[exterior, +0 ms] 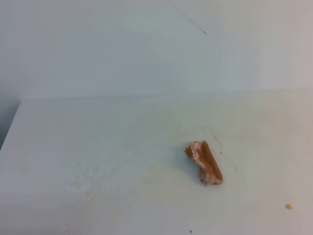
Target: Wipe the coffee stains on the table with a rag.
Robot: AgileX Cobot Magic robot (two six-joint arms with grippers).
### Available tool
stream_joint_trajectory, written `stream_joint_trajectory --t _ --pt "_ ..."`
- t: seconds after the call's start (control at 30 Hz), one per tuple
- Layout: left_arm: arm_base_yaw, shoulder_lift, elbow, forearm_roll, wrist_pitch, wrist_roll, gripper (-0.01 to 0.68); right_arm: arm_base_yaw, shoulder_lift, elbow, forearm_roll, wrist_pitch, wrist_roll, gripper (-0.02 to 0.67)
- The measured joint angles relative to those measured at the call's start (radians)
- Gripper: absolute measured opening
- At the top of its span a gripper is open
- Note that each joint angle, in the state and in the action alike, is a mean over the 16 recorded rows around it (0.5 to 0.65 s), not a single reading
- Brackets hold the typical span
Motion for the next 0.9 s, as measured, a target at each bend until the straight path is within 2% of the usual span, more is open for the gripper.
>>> stream_joint_trajectory --t 0.1,0.2,0.3,0.4,0.5,0.6,0.77,0.9 --pt "0.0 0.005 -0.006 0.0 0.003 0.0 -0.004 -0.006 -0.067 0.053 0.108 -0.137 -0.058 -0.002" --pt "0.0 0.005 -0.006 0.0 0.003 0.0 -0.004 -0.019 -0.105 0.084 0.194 -0.198 -0.129 -0.002" --pt "0.0 0.005 -0.006 0.0 0.003 0.0 -0.004 -0.043 -0.122 0.096 0.21 -0.17 -0.193 -0.002" --pt "0.0 0.005 -0.006 0.0 0.003 0.0 -0.004 -0.079 -0.126 0.099 0.131 -0.047 -0.22 -0.002" --pt "0.0 0.005 -0.006 0.0 0.003 0.0 -0.004 -0.117 -0.123 0.099 -0.025 0.138 -0.172 -0.002" --pt "0.0 0.005 -0.006 0.0 0.003 0.0 -0.004 -0.154 -0.118 0.101 -0.243 0.335 -0.031 -0.002" --pt "0.0 0.002 -0.002 0.0 0.001 0.0 -0.004 -0.198 -0.117 0.123 -0.707 0.593 0.359 -0.002" --pt "0.0 -0.003 0.004 0.0 -0.002 0.0 -0.003 -0.209 -0.134 0.175 -1.05 0.66 0.698 -0.002"
